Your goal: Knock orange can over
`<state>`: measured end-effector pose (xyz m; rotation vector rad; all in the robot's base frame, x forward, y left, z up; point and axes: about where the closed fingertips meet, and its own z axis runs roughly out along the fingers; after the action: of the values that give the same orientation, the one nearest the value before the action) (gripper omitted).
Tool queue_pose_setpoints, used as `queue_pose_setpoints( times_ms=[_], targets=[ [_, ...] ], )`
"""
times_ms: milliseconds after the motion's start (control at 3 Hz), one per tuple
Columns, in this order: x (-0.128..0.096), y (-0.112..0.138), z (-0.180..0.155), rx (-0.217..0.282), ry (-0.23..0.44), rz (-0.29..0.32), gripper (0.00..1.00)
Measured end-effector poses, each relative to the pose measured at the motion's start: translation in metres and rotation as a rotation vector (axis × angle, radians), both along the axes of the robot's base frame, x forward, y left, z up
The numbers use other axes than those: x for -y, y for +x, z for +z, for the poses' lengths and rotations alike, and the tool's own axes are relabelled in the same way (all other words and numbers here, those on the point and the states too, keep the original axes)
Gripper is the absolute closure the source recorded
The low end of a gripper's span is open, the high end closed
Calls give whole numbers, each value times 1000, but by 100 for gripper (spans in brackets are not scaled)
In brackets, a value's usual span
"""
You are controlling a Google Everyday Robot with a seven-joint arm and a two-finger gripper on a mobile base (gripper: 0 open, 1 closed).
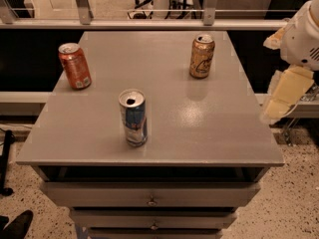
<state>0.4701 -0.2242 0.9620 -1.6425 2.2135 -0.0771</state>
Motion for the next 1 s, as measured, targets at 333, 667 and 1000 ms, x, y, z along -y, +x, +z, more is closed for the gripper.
queue_pose_setpoints(
  times_ms=[333, 667, 1000],
  targets=[
    [2, 56, -25, 56, 132, -28, 0],
    [-3, 99, -44, 85, 259, -56, 0],
    [-15, 140, -59, 117, 416, -66, 0]
  ],
)
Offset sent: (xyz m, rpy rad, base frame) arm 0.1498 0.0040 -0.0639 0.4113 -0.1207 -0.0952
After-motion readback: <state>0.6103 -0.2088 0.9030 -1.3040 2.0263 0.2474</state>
